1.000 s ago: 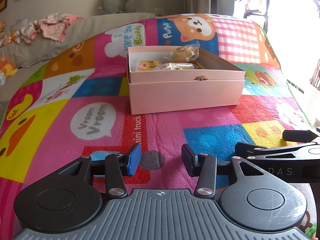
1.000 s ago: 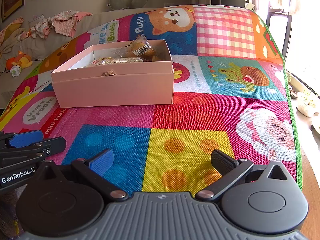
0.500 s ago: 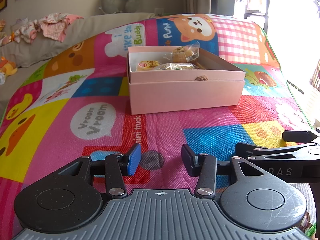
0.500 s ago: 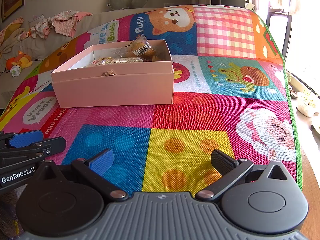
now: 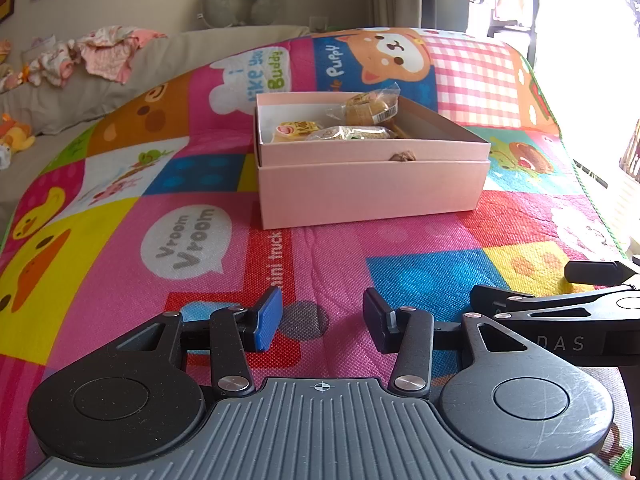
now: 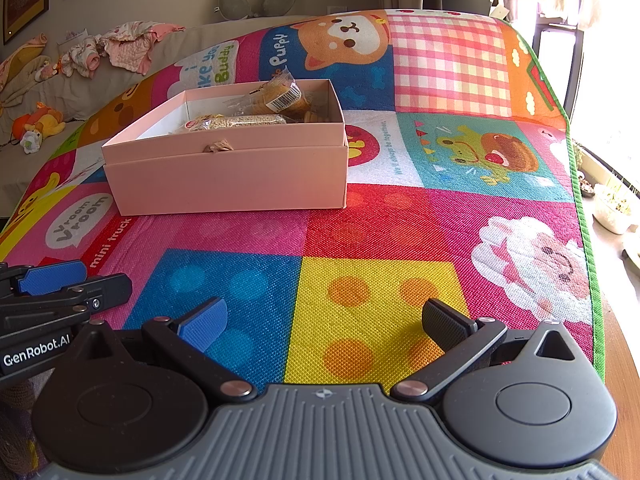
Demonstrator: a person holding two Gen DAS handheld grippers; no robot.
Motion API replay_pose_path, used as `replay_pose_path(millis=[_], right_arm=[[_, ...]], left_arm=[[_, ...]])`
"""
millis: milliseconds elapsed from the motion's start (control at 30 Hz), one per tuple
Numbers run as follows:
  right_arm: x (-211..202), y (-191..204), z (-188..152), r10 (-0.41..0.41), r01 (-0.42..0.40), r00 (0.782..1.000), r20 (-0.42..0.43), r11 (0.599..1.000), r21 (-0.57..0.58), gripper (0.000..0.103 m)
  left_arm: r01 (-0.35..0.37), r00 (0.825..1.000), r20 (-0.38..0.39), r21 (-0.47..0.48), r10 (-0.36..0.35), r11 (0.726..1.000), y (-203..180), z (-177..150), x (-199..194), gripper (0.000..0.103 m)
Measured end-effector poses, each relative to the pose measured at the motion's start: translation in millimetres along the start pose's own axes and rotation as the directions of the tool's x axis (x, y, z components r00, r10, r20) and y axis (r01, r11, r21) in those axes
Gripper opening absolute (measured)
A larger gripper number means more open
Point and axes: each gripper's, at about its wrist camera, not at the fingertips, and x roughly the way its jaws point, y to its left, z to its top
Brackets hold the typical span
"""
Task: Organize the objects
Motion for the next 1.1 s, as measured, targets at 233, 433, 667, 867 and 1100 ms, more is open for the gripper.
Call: replay_pose_path(millis=[233, 433, 667, 867, 1100], right_arm=[[0.1, 0.0, 0.0, 0.0, 0.0, 1.0, 0.0, 1.0, 0.0, 0.103], [0.1, -0.1, 0.0, 0.0, 0.0, 1.0, 0.0, 1.0, 0.0, 0.103], [0.2, 0.0, -0.1, 0.0, 0.0, 1.0, 0.0, 1.0, 0.0, 0.103], [0.1, -0.1, -0.1, 0.0, 0.0, 1.0, 0.0, 1.0, 0.0, 0.103], [0.0, -0.2, 0.0, 0.0, 0.0, 1.0, 0.0, 1.0, 0.0, 0.103]], left_arm=[[0.002, 1.0, 0.0, -0.003, -0.002, 1.0, -0.1, 0.0, -0.1, 0.05], [0.002, 1.0, 0.0, -0.004, -0.002, 1.0, 0.1, 0.2, 0.0, 0.05], [0.007, 1.0, 0.001, -0.012, -0.007, 1.0, 1.0, 0.3, -0.2, 0.05], [0.01, 1.0, 0.001, -0.015, -0.01, 1.0, 2.5, 0.2, -0.1, 0.05], [0.003, 1.0, 0.0, 0.001, -0.003, 1.0, 1.0, 0.5, 0.9, 0.05]])
